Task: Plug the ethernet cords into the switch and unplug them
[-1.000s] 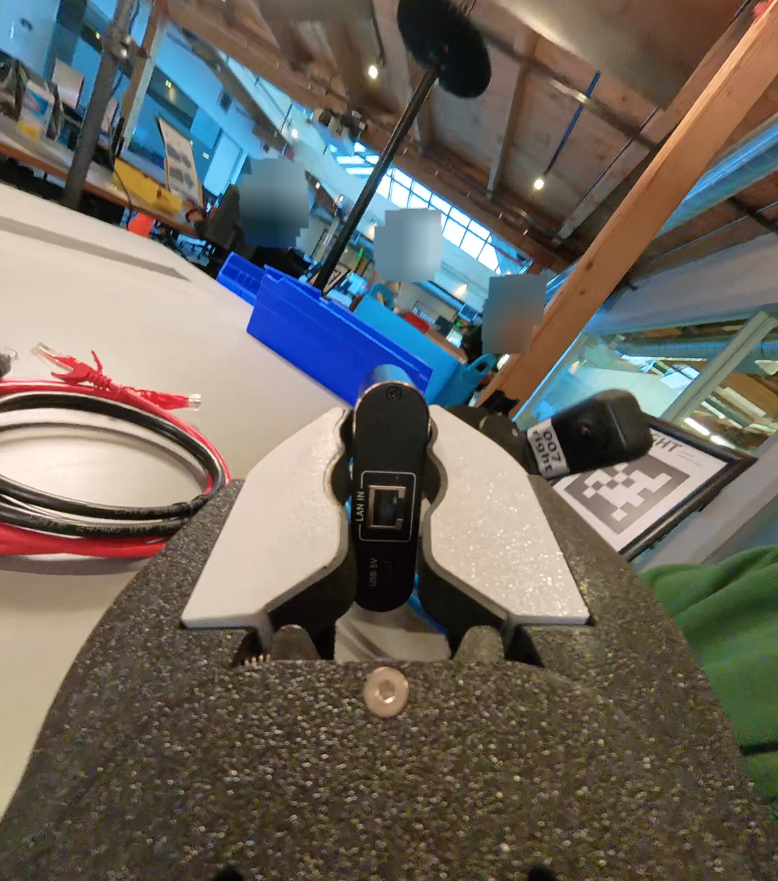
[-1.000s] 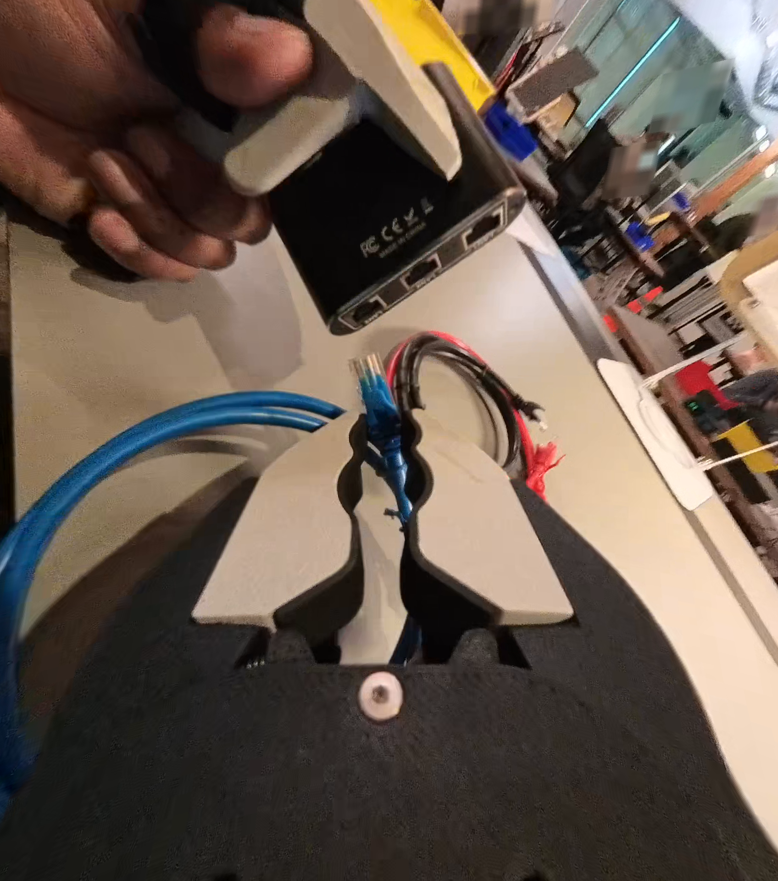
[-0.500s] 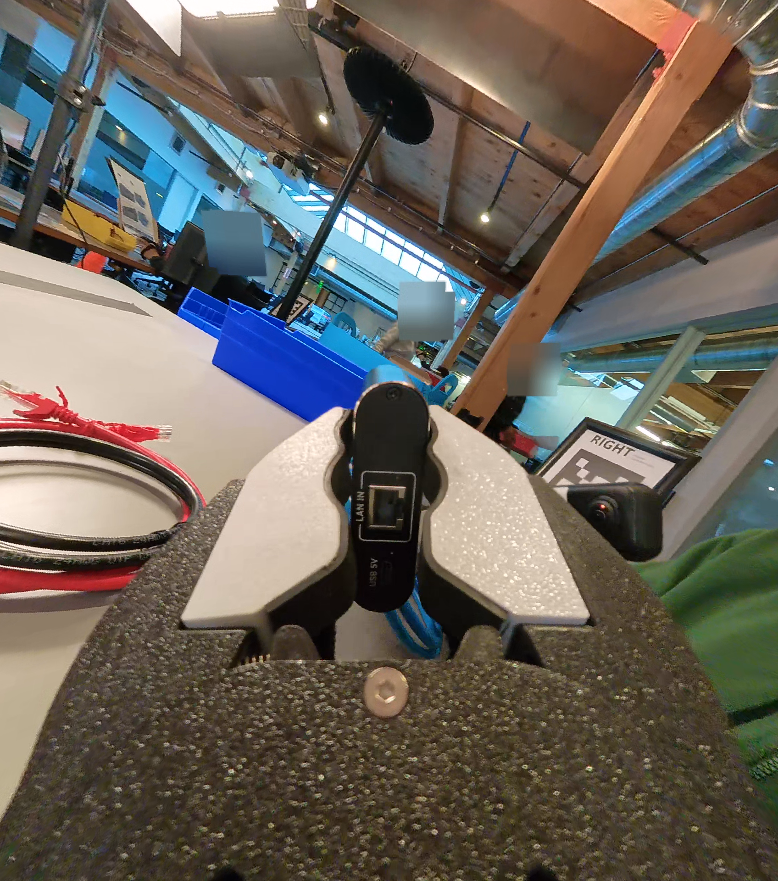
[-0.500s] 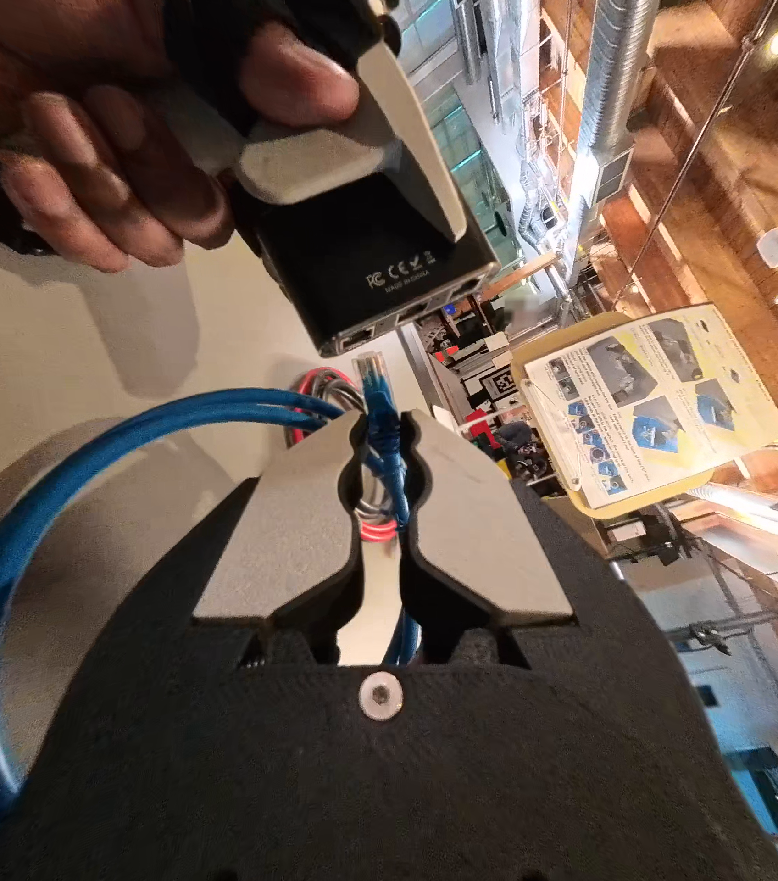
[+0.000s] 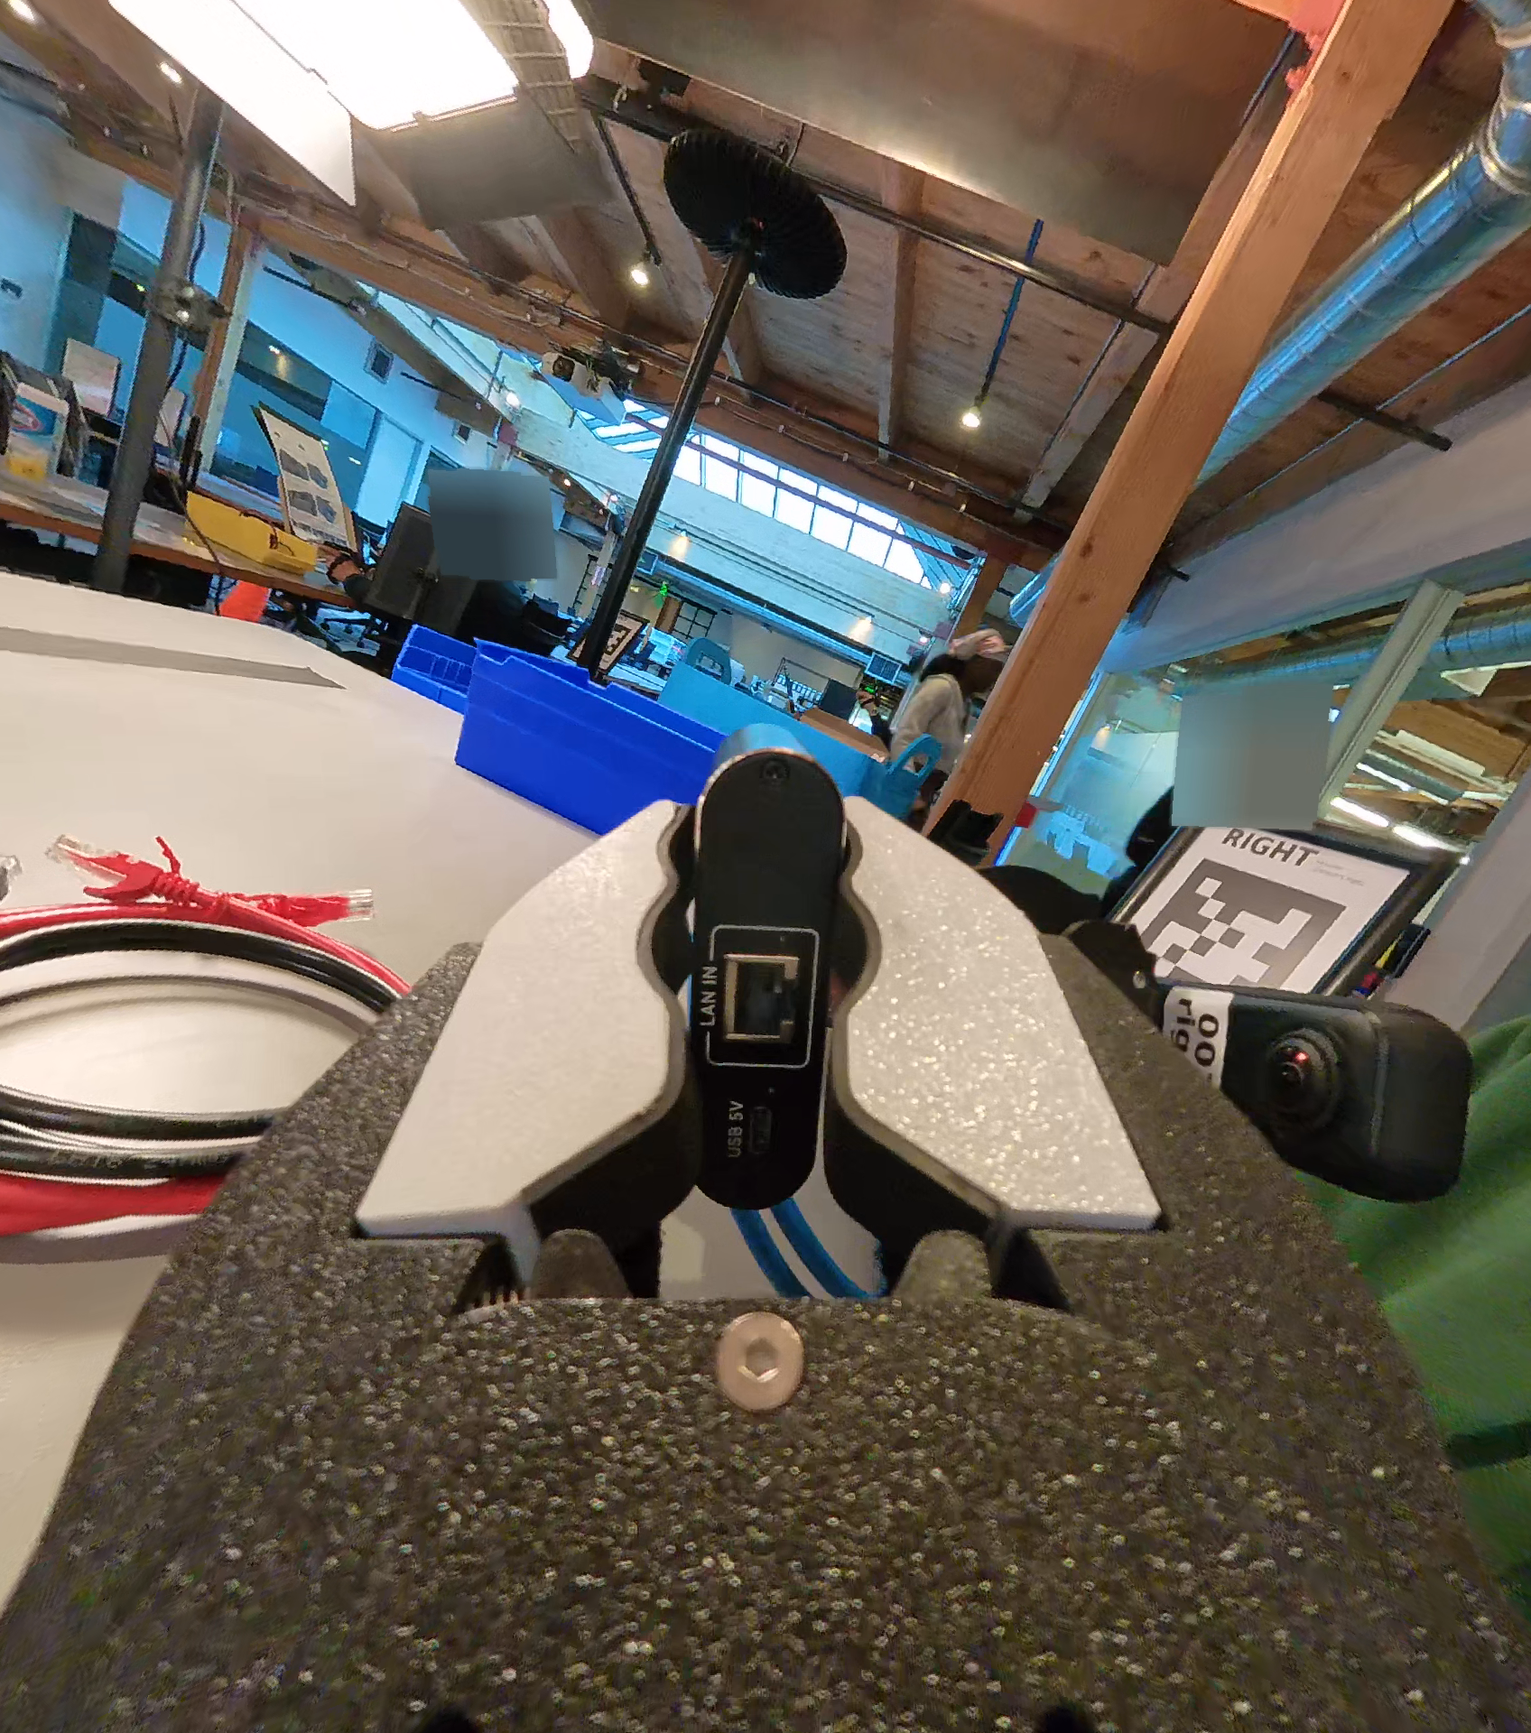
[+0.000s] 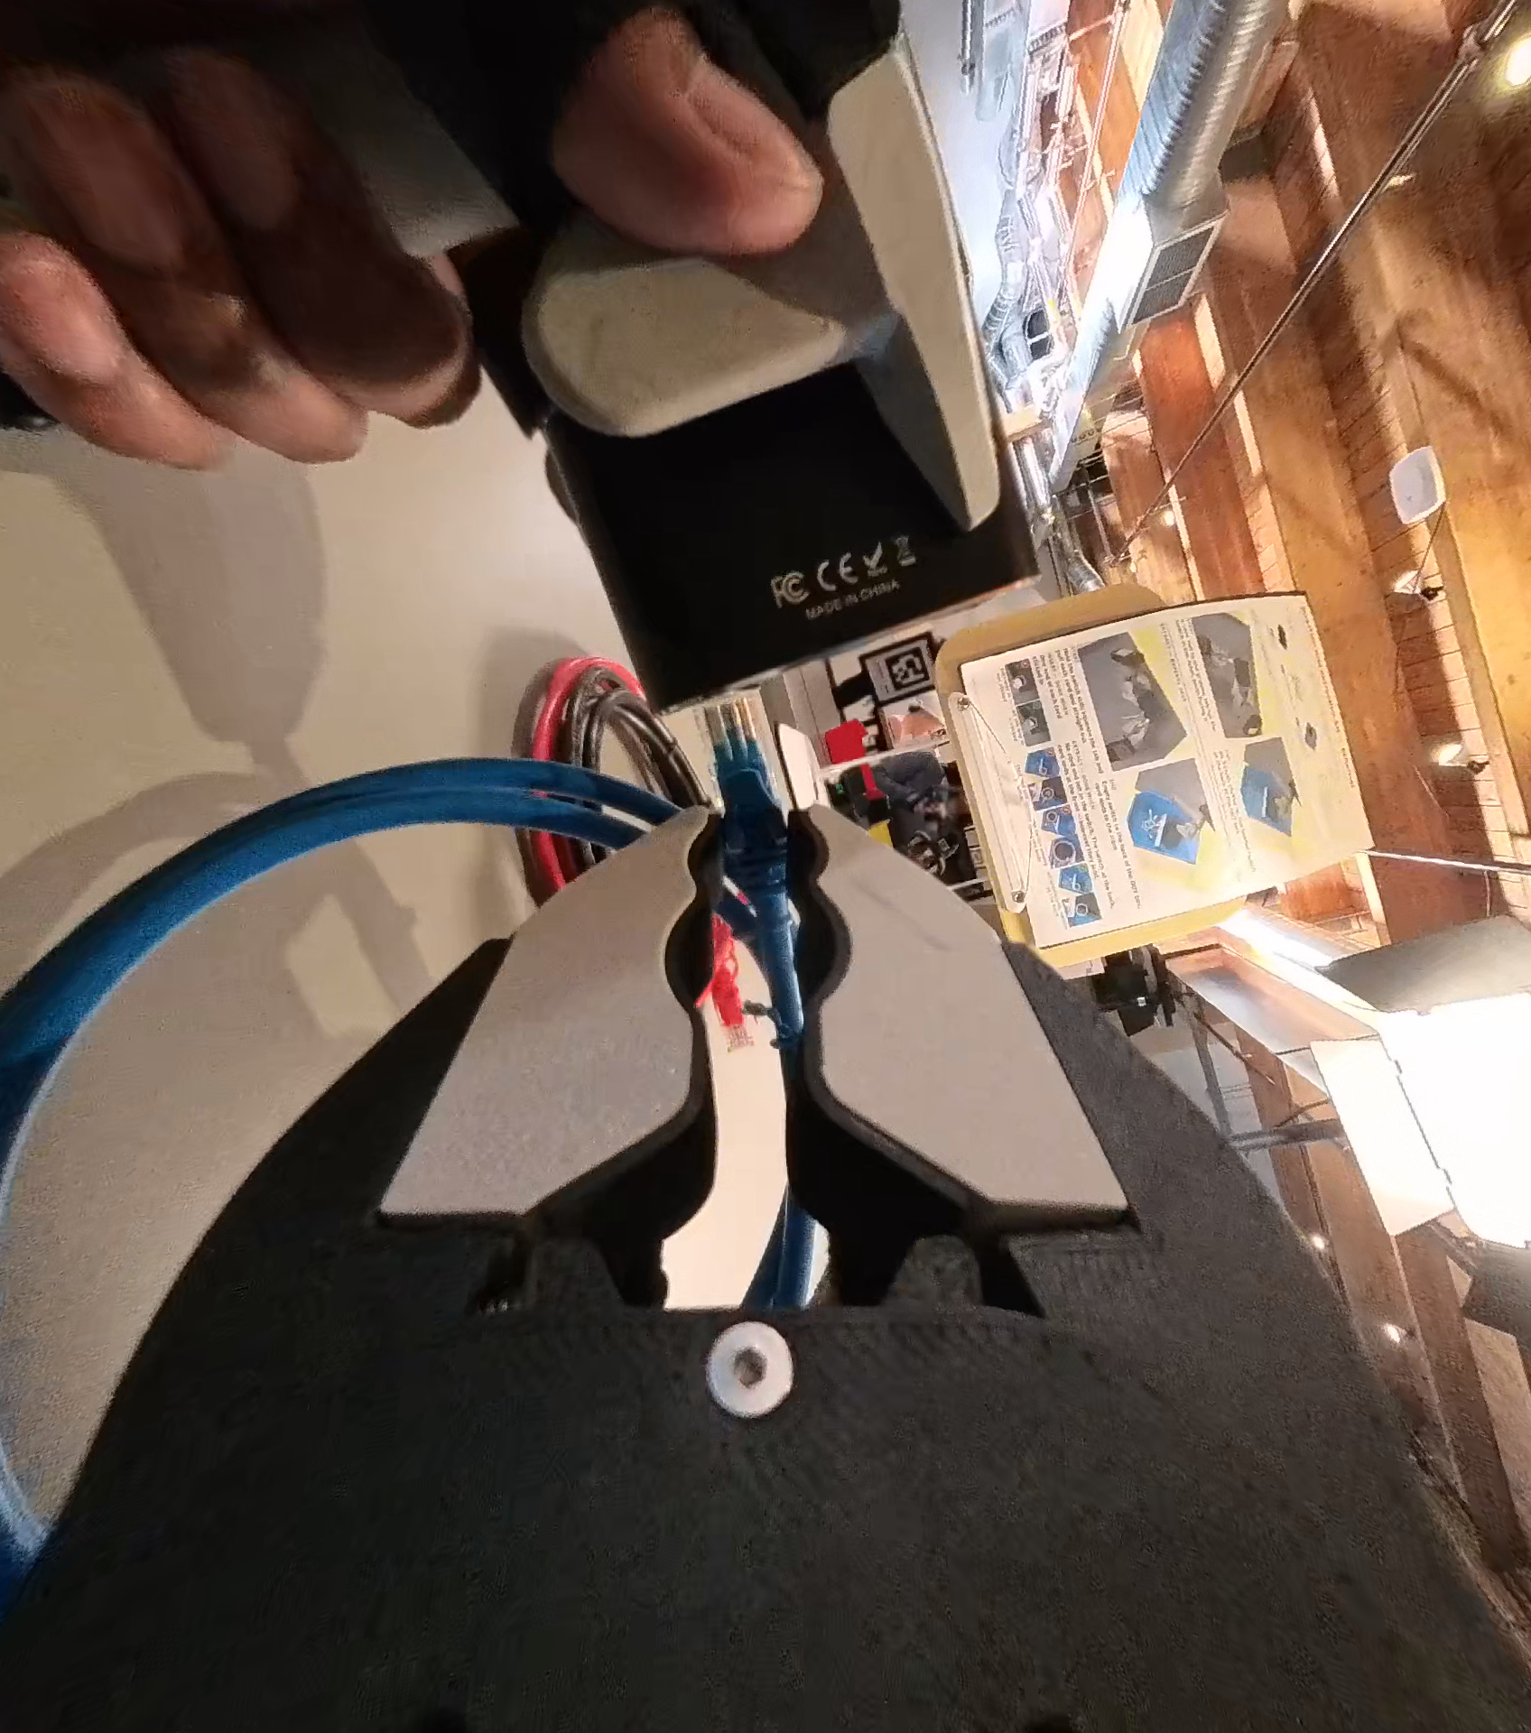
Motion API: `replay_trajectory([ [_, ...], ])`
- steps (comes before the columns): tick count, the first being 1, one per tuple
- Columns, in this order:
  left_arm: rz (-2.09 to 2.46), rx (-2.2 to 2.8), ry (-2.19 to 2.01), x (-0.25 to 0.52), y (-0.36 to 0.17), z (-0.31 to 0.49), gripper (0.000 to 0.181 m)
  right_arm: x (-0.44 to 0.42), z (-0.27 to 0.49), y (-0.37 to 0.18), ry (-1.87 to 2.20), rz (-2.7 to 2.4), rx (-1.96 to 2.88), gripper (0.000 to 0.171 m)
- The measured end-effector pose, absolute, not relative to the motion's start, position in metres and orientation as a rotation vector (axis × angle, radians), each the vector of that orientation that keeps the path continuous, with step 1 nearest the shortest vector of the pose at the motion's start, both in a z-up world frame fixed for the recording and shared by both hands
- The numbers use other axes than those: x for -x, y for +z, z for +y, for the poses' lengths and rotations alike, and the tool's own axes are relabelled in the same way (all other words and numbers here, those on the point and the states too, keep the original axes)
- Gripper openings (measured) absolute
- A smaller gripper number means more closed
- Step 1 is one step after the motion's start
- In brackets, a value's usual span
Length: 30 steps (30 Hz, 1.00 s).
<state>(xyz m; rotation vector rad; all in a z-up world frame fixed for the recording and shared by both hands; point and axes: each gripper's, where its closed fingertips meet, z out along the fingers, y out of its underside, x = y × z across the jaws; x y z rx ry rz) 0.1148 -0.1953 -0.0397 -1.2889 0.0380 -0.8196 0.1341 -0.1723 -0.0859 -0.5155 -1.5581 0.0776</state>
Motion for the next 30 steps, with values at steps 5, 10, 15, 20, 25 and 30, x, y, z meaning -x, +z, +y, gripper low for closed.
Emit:
replay_trajectory([
  [5,0.067,1.29,-0.774,-0.118,-0.038,-0.195,0.027,-0.135,-0.171,-0.086,0.075,-1.567,0.543,0.013],
  [10,0.077,1.302,-0.742,-0.12,-0.039,-0.194,0.027,-0.135,-0.171,-0.085,0.092,-1.561,0.576,0.013],
  [15,0.08,1.293,-0.706,-0.119,-0.037,-0.194,0.027,-0.134,-0.173,-0.087,0.116,-1.572,0.593,0.013],
  [20,0.064,1.258,-0.717,-0.115,-0.035,-0.197,0.026,-0.131,-0.184,-0.094,0.157,-1.605,0.603,0.012],
  [25,0.053,1.232,-0.736,-0.112,-0.033,-0.199,0.027,-0.13,-0.189,-0.095,0.165,-1.609,0.584,0.012],
  [30,0.051,1.222,-0.749,-0.112,-0.032,-0.199,0.026,-0.127,-0.199,-0.1,0.162,-1.624,0.552,0.011],
])
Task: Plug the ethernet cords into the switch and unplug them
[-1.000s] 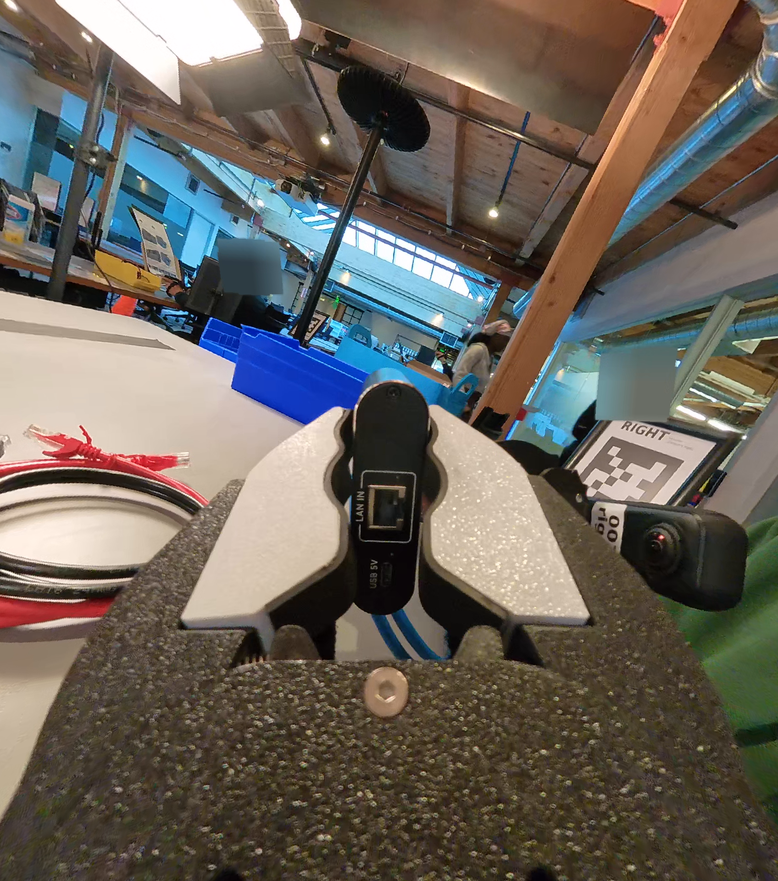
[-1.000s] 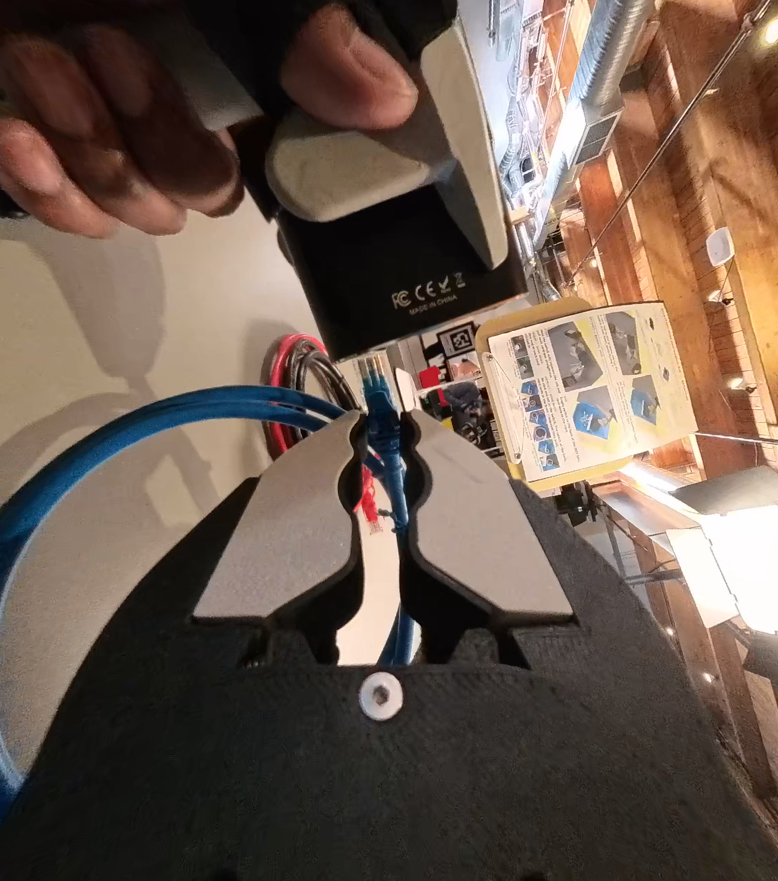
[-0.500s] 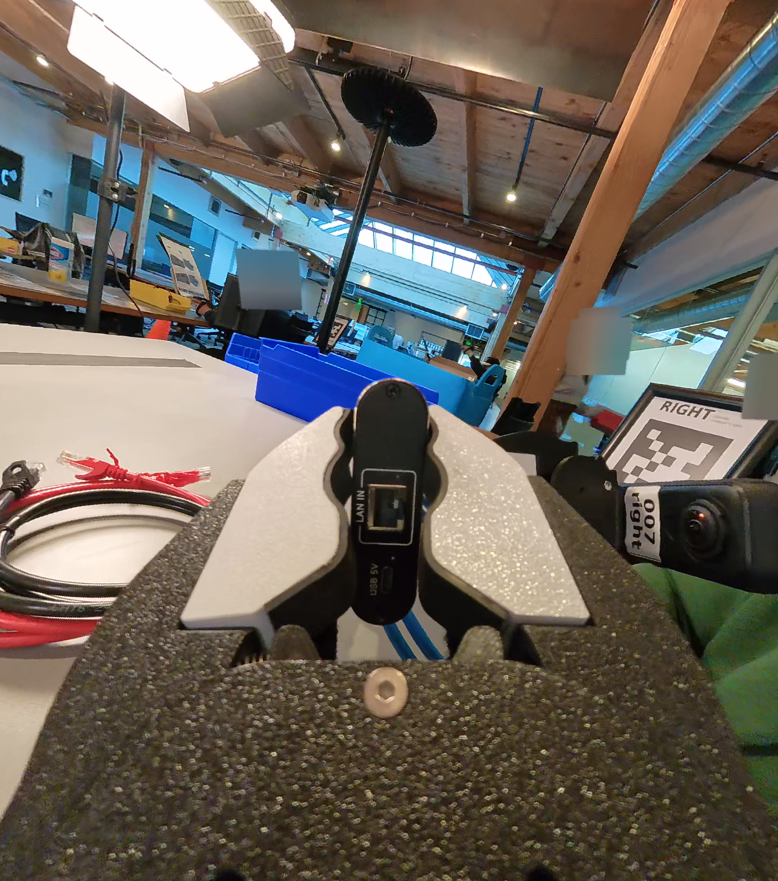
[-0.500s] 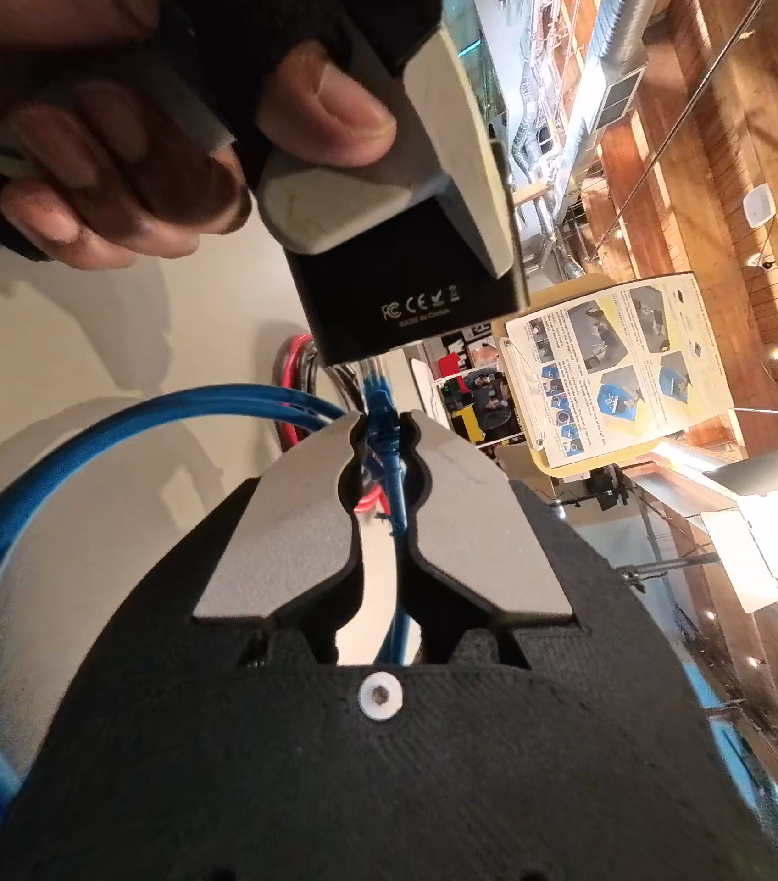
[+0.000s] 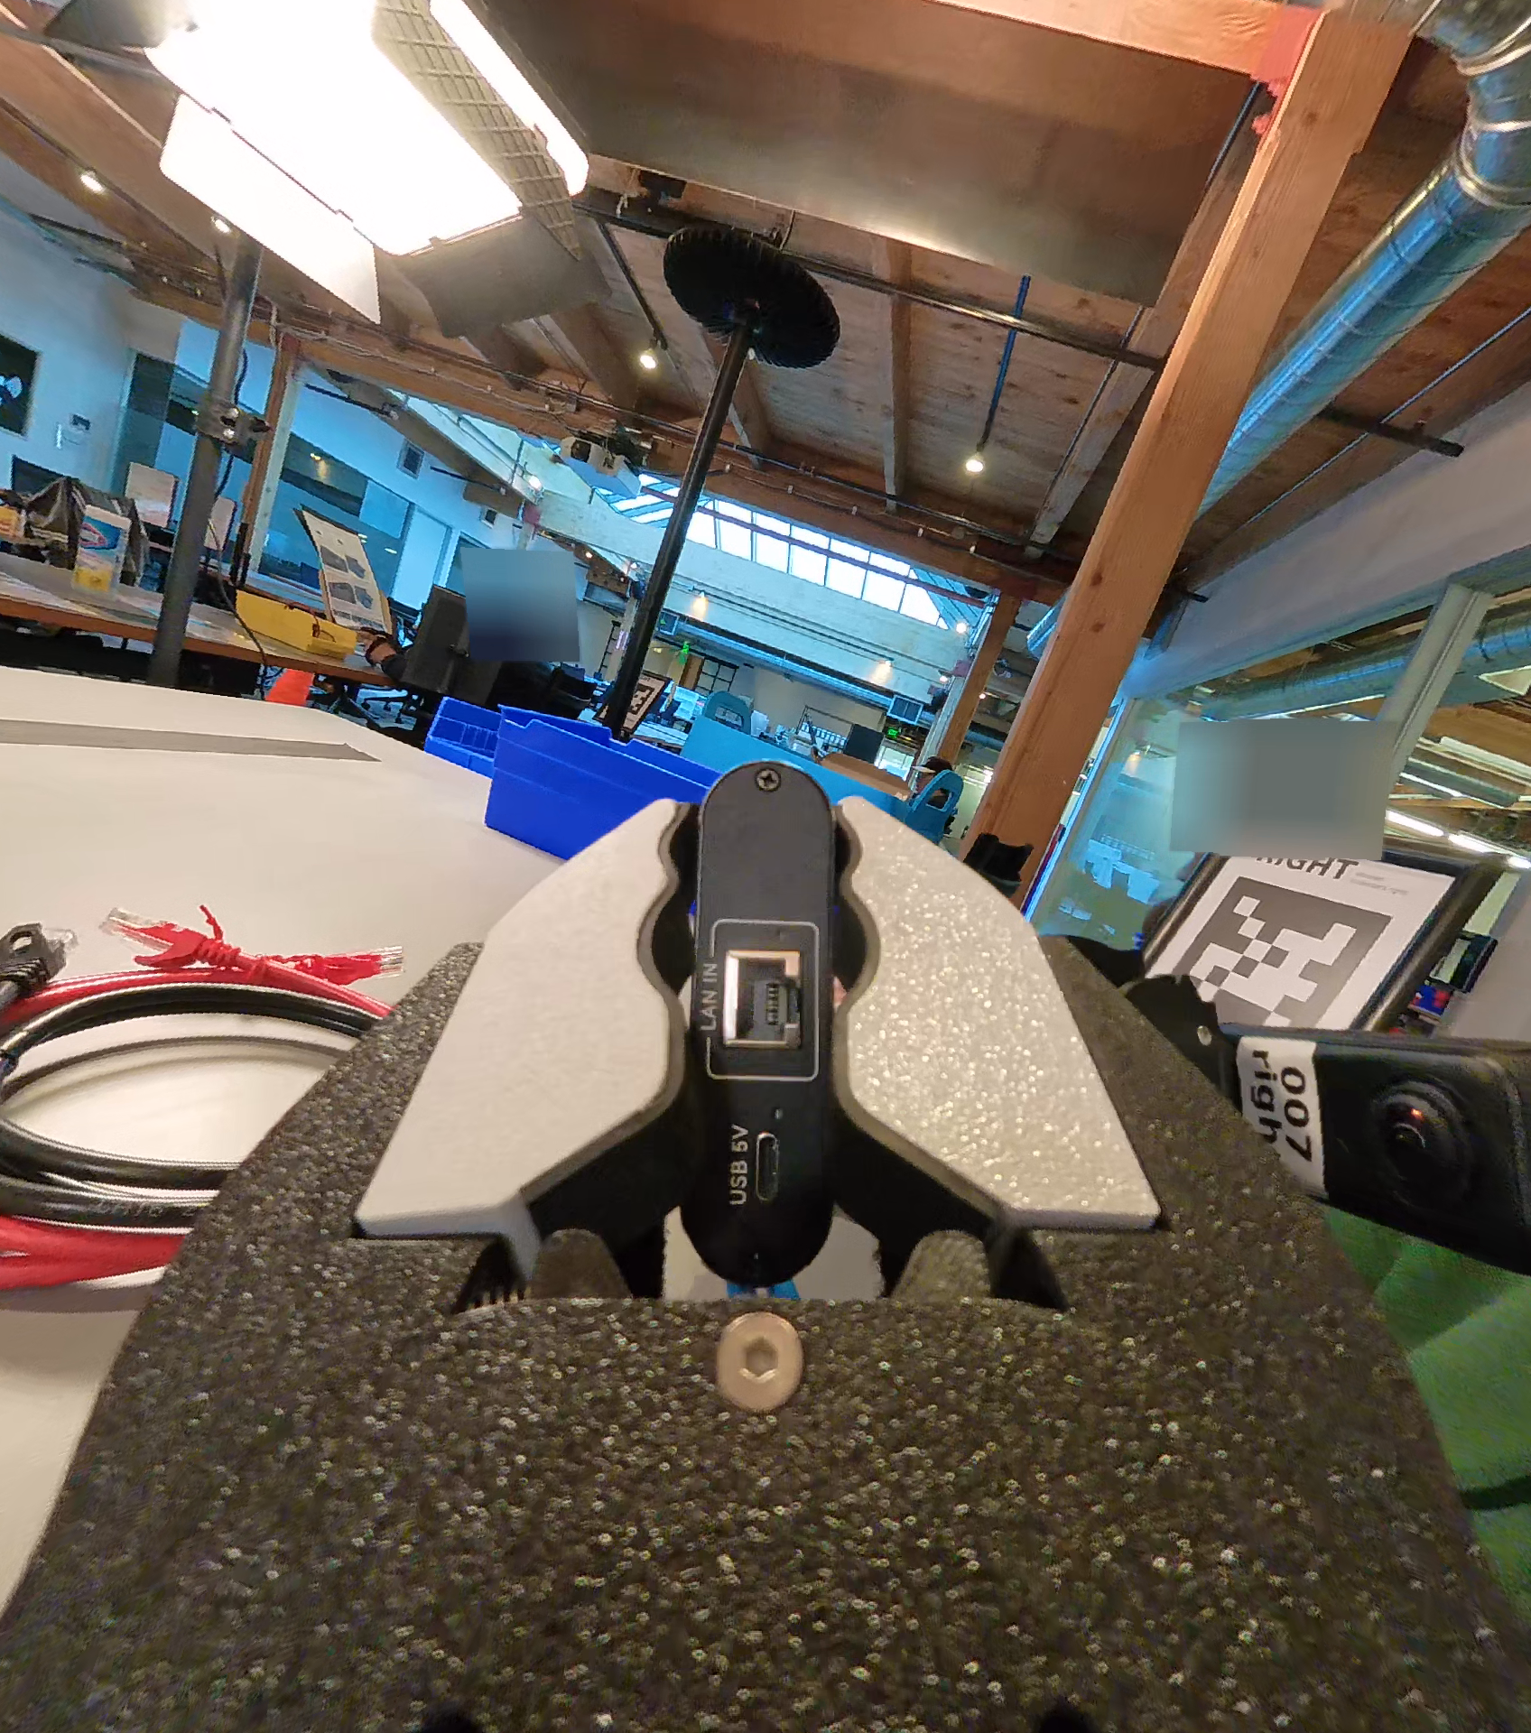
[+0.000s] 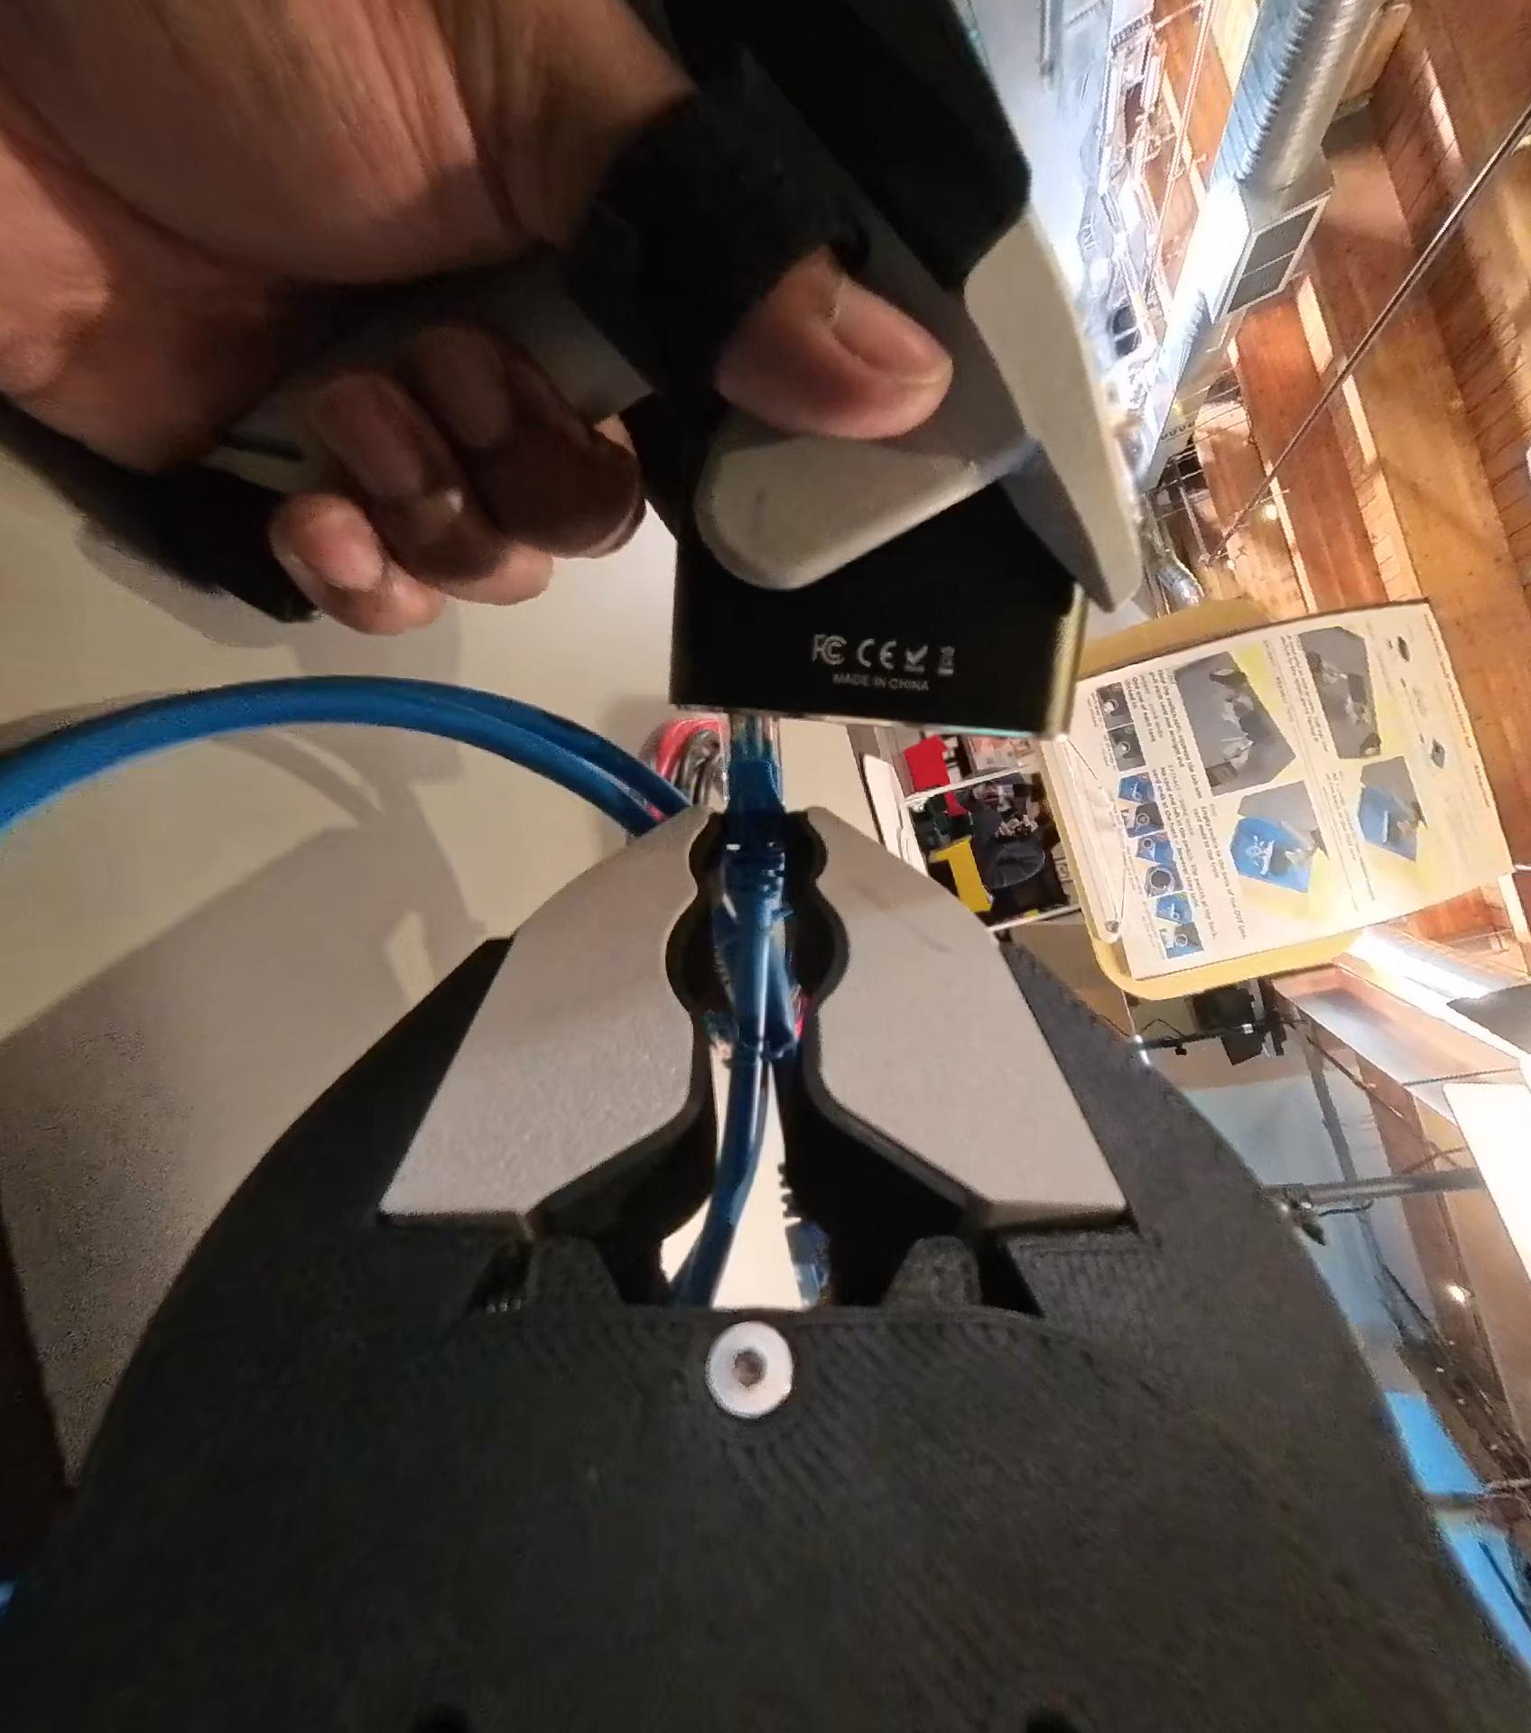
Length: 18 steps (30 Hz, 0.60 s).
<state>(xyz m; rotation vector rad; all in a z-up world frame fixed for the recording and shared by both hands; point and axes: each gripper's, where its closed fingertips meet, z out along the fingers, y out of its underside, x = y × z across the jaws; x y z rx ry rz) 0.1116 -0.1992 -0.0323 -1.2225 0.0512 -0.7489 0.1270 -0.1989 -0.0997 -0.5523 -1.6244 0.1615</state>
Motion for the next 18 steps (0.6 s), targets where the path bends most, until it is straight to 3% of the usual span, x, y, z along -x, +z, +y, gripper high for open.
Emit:
replay_trajectory([
  [18,-0.035,1.276,-0.798,-0.108,-0.04,-0.189,0.028,-0.124,-0.182,-0.097,0.263,-1.548,0.726,0.013],
])
